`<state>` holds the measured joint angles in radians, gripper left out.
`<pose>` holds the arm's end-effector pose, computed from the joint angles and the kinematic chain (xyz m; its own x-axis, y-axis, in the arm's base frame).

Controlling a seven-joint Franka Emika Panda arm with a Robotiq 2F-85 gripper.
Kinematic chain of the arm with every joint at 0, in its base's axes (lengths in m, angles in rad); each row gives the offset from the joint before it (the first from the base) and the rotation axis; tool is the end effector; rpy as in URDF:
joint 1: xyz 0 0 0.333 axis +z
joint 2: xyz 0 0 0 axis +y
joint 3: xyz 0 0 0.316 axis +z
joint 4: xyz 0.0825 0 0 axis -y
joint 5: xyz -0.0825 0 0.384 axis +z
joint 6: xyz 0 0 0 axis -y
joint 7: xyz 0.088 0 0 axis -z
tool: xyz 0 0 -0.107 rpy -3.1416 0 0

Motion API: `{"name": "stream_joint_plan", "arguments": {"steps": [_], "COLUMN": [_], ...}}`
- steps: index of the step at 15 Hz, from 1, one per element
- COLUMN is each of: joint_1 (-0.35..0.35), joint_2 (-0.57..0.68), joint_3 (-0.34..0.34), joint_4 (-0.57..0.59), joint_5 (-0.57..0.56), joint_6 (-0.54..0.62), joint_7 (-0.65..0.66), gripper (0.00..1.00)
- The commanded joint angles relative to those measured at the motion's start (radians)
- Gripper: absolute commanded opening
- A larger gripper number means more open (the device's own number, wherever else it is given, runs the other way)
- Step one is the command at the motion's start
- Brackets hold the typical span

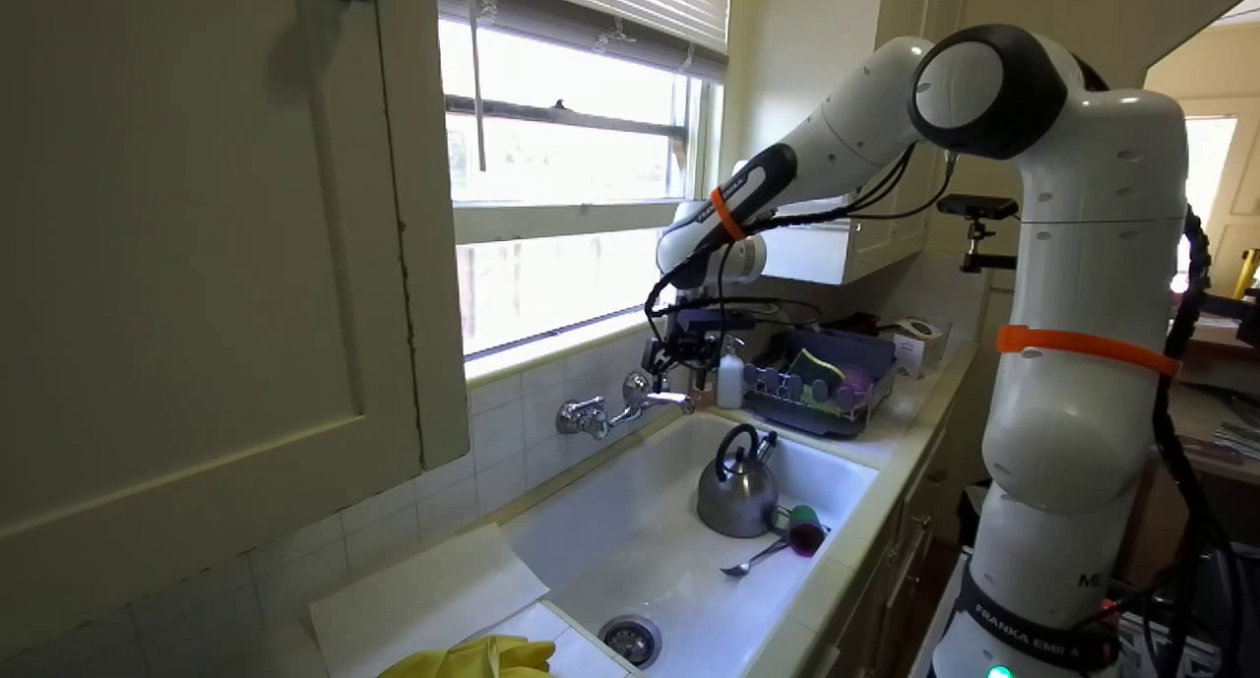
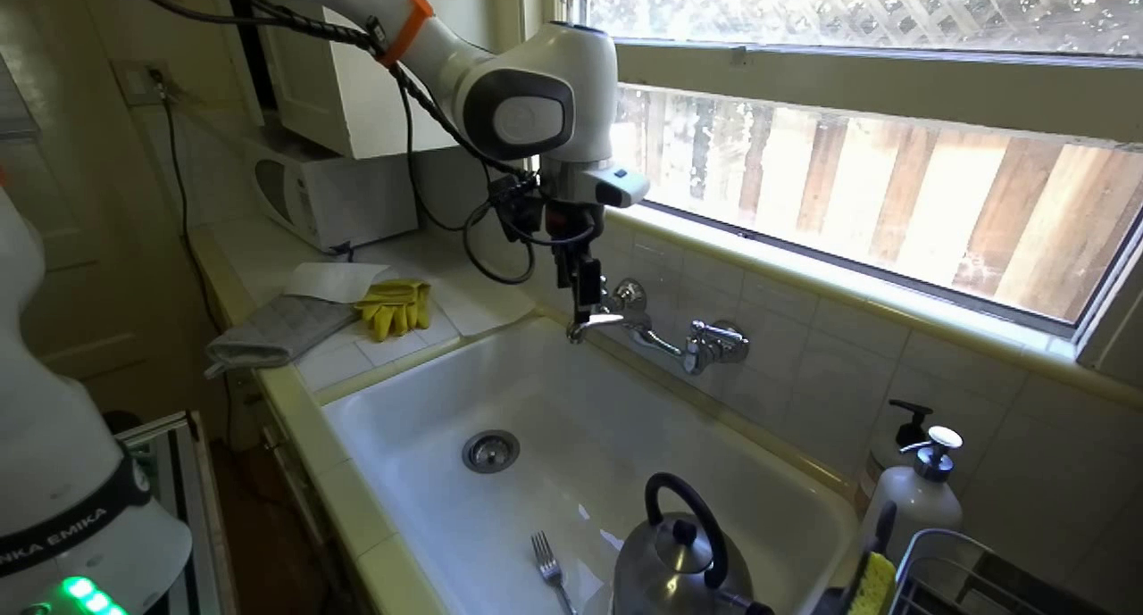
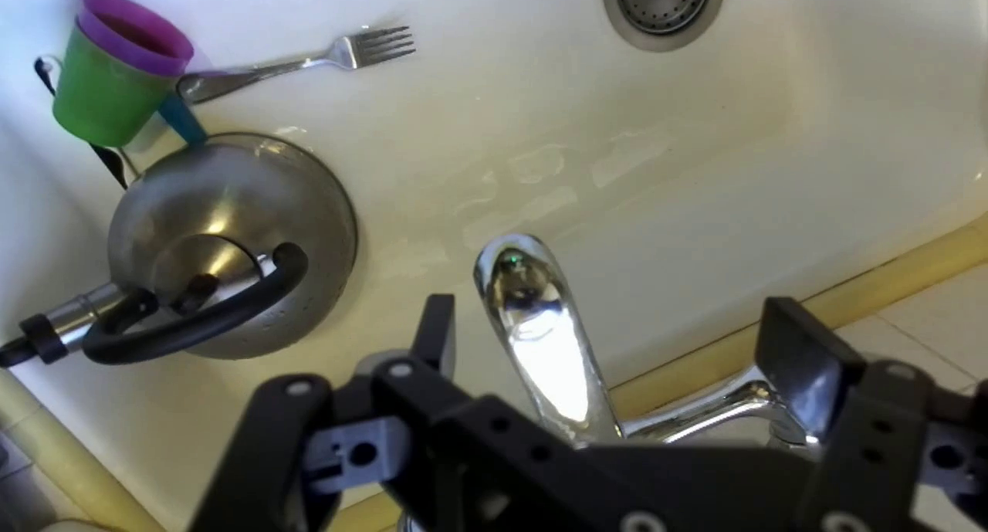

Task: Move the faucet head to the right and move the right faucet handle to the left

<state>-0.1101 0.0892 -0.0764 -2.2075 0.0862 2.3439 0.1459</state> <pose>0.5361 -0.0996 0.3446 0.9236 -0.3817 0.0370 -0.3790 -0.9232 -0.0637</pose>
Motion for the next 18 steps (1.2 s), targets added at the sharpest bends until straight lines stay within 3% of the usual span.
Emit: {"name": "stream_joint_plan", "arguments": {"steps": [1,10,18], "joint_1": [-0.002,-0.01,-0.03], "joint_2": [0.041,0.098,0.115], "joint_3": [-0.004,0.005,-0.008], "joint_4": [0.026,0.019,0.018], "joint_5": [0.015,0.011,-0.017], "joint_6": [0.031,0.159,0.147], "joint_7": [-0.138,-0.319,-0.386], "gripper": [1.0,1.0,1.0]}}
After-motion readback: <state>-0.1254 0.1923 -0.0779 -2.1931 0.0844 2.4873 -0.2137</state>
